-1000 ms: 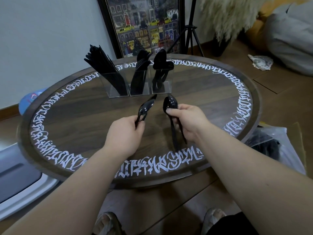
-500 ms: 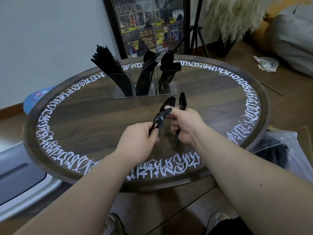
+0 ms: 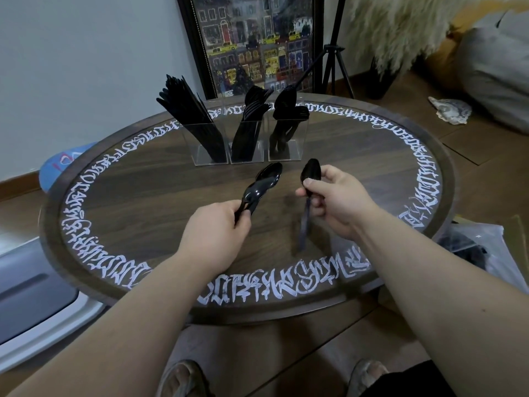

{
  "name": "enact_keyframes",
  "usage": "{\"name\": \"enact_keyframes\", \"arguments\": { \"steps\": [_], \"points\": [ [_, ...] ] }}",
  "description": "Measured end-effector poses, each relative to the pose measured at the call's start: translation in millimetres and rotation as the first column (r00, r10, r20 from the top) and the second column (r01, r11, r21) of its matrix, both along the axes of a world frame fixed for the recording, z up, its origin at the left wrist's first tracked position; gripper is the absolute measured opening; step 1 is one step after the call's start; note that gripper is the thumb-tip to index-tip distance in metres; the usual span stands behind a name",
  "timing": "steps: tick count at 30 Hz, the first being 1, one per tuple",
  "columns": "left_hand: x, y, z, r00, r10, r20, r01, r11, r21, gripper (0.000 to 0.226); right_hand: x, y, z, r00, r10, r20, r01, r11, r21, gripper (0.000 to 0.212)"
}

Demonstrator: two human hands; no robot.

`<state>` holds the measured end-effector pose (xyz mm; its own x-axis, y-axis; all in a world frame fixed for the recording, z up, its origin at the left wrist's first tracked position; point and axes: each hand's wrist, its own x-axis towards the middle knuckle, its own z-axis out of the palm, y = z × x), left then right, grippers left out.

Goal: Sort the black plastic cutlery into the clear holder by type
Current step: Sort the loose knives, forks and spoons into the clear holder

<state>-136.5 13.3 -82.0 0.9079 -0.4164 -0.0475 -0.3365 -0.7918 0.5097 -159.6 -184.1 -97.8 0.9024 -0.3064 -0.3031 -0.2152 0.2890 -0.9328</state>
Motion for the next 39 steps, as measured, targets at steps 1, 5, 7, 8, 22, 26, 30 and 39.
{"name": "enact_keyframes", "arguments": {
  "steps": [1,5,7,8,22,26,30,39],
  "points": [
    [0,0,0,1.0,-0.01,-0.006,0.01,1.0,-0.009,0.022,-1,0,0,1.0,0.018,0.006,-0.019,0.998,0.065,0.015],
    [-3,-2,-1,0.998,-0.057,-0.029,0.056,0.998,-0.022,0.022,-3,3,4,0.999,0.043,0.015,-0.045,0.961,0.272,0.019],
    [-4,-2,-2,0.996,-0.076,-0.041,0.074,0.997,-0.034,0.022,-2,5,3,0.999,0.033,0.021,-0.037,0.962,0.272,0.016],
    [-4,-2,-3,0.996,-0.082,-0.045,0.08,0.996,-0.04,0.022,-1,6,1,1.0,0.021,0.023,-0.026,0.966,0.258,0.016],
    [-4,-1,3,0.969,-0.223,-0.104,0.22,0.975,-0.041,0.024,2,13,-4,0.997,-0.027,0.068,0.017,0.991,0.135,0.027],
    [-6,0,2,0.953,-0.285,-0.102,0.277,0.957,-0.088,0.022,3,12,-4,0.998,0.008,0.065,-0.015,0.993,0.119,0.016],
    [-4,2,4,0.976,-0.19,-0.105,0.16,0.957,-0.242,0.036,4,8,-6,0.998,-0.015,0.061,0.009,0.995,0.096,0.016],
    [2,1,-3,0.98,-0.13,-0.15,0.122,0.991,-0.062,0.049,1,6,-6,0.991,0.052,0.127,-0.076,0.979,0.189,0.018]
  ]
}}
